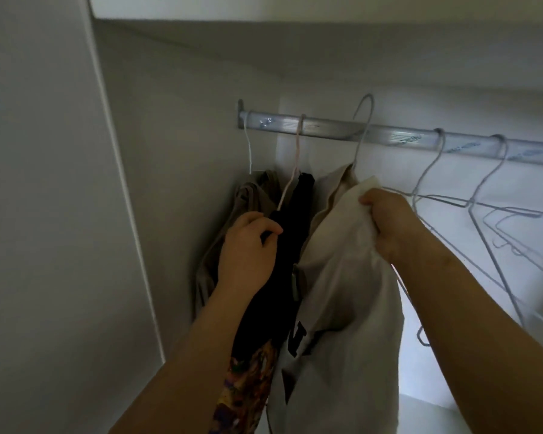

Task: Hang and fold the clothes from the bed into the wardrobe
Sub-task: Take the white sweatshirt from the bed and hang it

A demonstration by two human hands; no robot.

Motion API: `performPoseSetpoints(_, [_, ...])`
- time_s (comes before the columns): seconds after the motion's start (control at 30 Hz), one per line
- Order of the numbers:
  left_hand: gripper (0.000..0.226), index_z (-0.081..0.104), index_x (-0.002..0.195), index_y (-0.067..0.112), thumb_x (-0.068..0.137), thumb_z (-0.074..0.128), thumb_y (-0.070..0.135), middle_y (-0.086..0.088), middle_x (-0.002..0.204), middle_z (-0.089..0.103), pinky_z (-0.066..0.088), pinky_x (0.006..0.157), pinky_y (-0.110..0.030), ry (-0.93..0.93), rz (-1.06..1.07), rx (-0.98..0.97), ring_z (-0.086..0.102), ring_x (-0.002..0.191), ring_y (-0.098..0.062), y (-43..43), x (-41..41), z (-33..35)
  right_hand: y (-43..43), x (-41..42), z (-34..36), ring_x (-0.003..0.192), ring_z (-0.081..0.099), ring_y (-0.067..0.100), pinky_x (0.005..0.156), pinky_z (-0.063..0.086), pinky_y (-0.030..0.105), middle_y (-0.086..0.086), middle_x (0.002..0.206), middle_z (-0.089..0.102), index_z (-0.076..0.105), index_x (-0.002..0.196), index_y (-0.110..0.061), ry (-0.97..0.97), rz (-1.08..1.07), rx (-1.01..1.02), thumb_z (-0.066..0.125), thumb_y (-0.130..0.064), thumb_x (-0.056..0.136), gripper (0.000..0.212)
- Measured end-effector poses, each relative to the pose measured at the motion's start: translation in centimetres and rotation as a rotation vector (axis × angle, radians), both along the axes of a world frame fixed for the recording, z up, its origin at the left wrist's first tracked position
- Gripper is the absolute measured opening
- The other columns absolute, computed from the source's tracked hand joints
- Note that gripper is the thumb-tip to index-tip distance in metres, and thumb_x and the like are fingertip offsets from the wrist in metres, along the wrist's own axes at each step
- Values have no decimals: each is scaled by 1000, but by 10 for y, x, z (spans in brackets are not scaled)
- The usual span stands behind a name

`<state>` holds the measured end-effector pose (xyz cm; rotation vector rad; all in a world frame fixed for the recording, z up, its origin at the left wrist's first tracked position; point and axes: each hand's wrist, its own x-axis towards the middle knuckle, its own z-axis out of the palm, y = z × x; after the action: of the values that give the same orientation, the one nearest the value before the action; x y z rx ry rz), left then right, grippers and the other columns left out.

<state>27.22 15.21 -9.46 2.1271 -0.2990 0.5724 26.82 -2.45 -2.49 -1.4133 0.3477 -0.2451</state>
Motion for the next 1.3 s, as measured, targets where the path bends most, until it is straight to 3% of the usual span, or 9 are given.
performPoseSetpoints(0.17, [25,62,111,18,91,53,6,1,124,52,23,78,11,134,-155,-59,42,105,0,3,5,-18,20,21,-31,83,53,24,71,46,34,16,105,54,47,125,-1,59,7,-180,41,-9,94,32])
performPoseSetpoints(0.33, [33,58,114,26,93,49,3,7,122,48,24,80,12,185,-201,-171,42,105,3,-4,3,-25,35,25,-49,87,56,24,68,47,31,8,94,55,51,116,-2,-23,-104,-346,46,-18,95,26])
performPoseSetpoints(0.47, [37,55,120,28,92,48,5,8,125,47,29,87,0,203,-203,-211,42,109,1,-12,-2,-28,53,10,-68,99,55,20,73,47,27,0,105,52,45,126,-12,-86,-177,-460,47,-23,95,33])
performPoseSetpoints(0.57, [39,53,122,30,92,47,5,7,130,48,33,97,-17,222,-187,-264,44,114,-4,-14,-7,-30,71,-7,-89,105,54,20,86,49,34,3,120,51,40,132,-18,-95,-204,-462,44,-20,96,36])
performPoseSetpoints(0.67, [39,52,120,35,93,47,8,8,131,49,38,102,-25,233,-164,-302,46,117,-7,-14,-14,-34,85,-25,-110,109,49,16,90,43,29,1,124,48,39,135,-19,-113,-234,-483,40,-26,98,37])
performPoseSetpoints(0.8, [49,44,131,37,93,46,5,8,136,46,36,107,-30,233,-144,-330,43,123,-9,-12,-27,-44,89,-42,-136,121,45,22,105,38,42,6,131,48,38,138,-18,-39,-189,-474,36,-29,99,40])
performPoseSetpoints(1.07, [62,25,145,27,92,52,9,3,142,41,30,106,-27,337,-45,-284,39,130,-16,-7,-72,-77,76,-90,-178,122,44,29,104,36,51,5,133,46,31,139,-24,189,35,-479,44,-29,94,46])
performPoseSetpoints(1.2, [50,41,135,19,89,52,3,3,119,56,40,92,-21,331,20,-224,53,105,-10,-2,-111,-96,69,-132,-196,120,47,28,100,42,49,4,132,44,30,138,-25,254,78,-436,52,-23,90,53])
performPoseSetpoints(1.3, [23,55,101,25,90,52,5,9,89,58,40,76,-20,363,24,-269,54,80,-3,0,-149,-113,66,-170,-212,121,46,26,102,42,48,3,137,41,30,141,-28,295,65,-334,55,-23,89,58])
